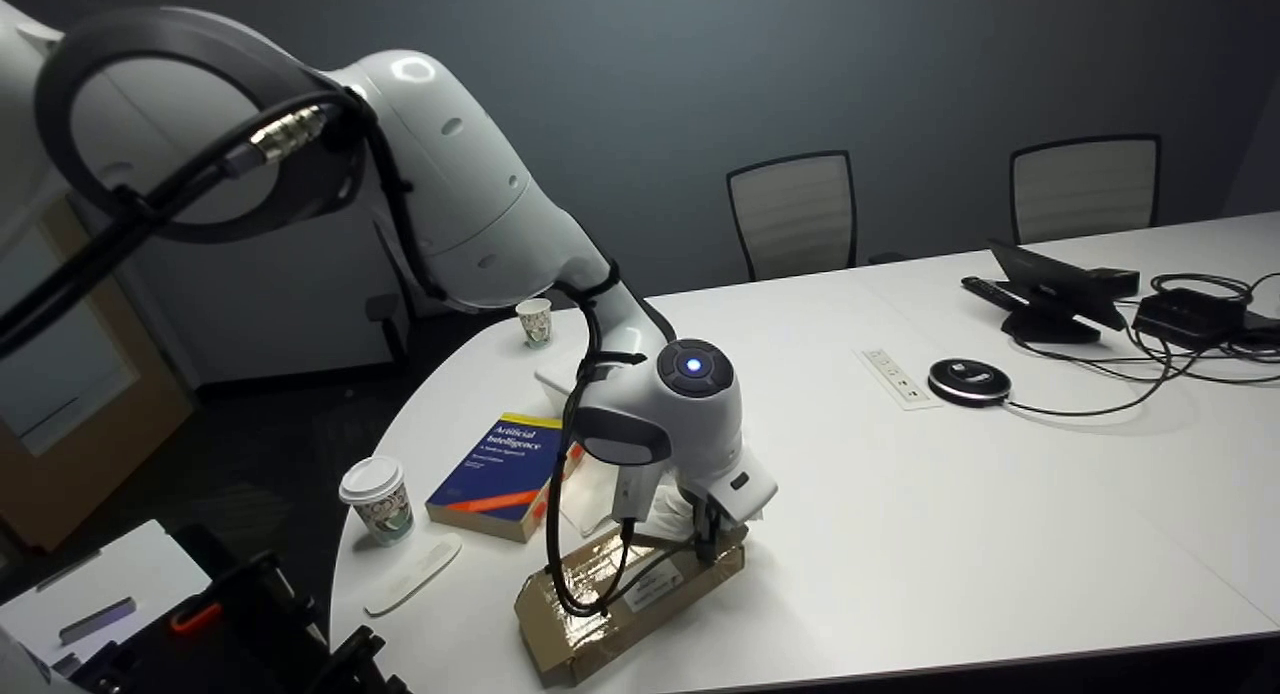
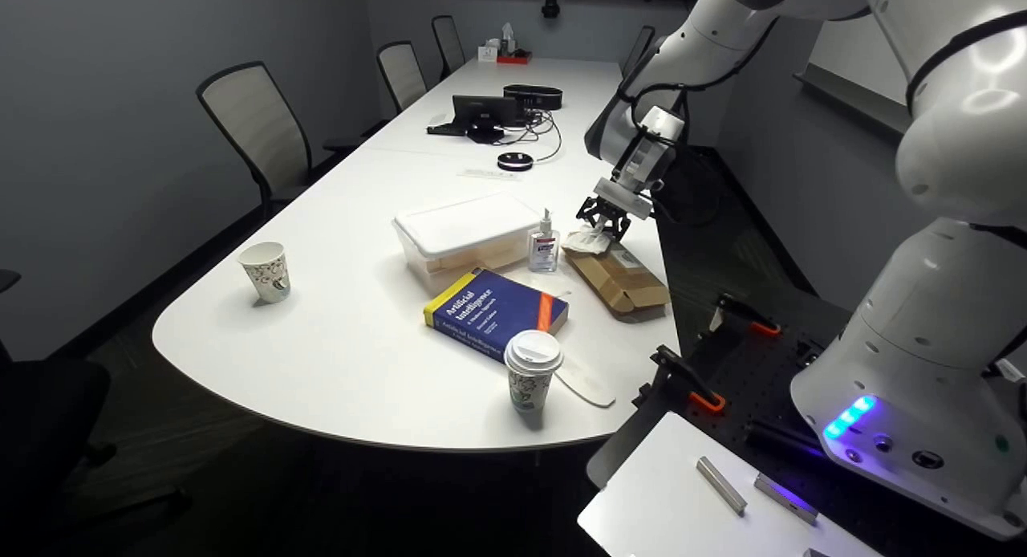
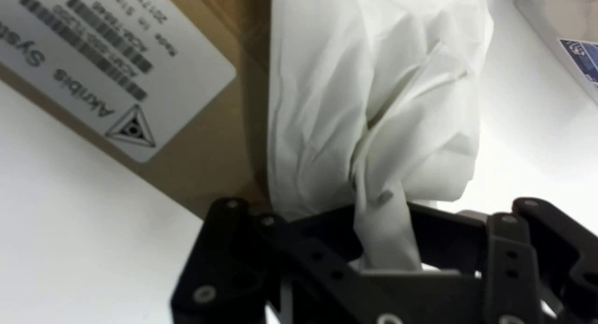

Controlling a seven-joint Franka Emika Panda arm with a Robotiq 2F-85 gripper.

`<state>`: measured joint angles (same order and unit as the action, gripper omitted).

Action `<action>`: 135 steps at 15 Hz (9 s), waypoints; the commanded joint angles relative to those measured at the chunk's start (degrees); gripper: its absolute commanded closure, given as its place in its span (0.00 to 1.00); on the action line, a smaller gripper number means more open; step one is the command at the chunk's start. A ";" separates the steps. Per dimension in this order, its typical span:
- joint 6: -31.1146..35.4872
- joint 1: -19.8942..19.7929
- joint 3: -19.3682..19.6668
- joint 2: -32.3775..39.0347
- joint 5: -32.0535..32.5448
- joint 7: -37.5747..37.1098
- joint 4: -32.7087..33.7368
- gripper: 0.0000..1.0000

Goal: Pick the paper towel on the table and use it to wipe the brown box

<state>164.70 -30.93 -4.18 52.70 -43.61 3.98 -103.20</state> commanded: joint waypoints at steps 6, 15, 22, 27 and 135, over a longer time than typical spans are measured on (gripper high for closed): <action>-0.01 -1.40 -0.96 1.53 -1.98 0.26 -1.93 1.00; 1.95 -3.88 -3.86 -2.16 -6.96 2.65 -7.64 1.00; 11.19 -11.41 -14.29 -4.25 -14.71 10.40 -11.53 1.00; 15.07 -14.89 -19.00 -6.68 -17.03 10.85 -16.71 1.00; -24.50 14.22 18.28 -10.41 10.31 -25.63 -17.18 1.00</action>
<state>141.52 -16.69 15.05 44.63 -34.42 -20.64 -118.08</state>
